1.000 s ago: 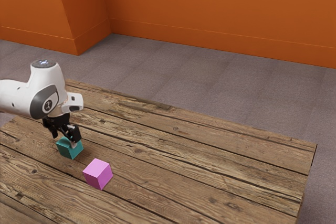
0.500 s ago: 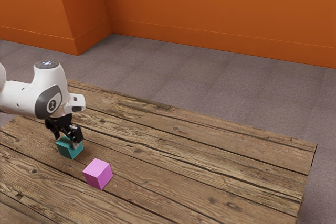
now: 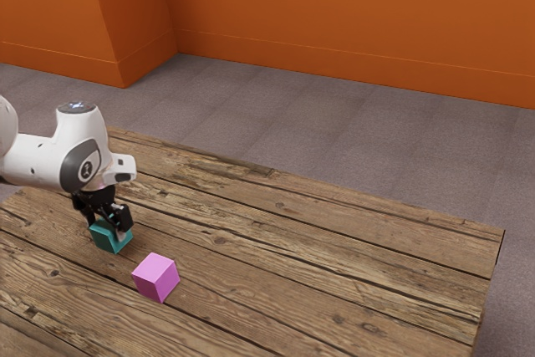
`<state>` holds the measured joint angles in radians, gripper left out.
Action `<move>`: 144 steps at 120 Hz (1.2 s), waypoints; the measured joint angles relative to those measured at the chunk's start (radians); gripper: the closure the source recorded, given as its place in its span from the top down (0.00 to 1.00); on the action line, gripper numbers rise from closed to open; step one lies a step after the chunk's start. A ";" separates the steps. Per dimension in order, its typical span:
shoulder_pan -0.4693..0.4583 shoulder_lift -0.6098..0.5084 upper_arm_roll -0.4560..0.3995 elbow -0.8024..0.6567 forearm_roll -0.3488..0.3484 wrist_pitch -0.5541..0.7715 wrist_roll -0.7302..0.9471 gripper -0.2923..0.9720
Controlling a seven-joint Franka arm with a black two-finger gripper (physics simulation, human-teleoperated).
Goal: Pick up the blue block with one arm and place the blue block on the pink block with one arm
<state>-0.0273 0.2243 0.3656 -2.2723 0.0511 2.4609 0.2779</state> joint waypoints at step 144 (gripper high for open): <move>0.098 -0.222 -0.184 -0.051 -0.044 -0.071 0.008 0.48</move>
<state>0.0702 0.0022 0.1814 -2.3234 0.0075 2.3897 0.2855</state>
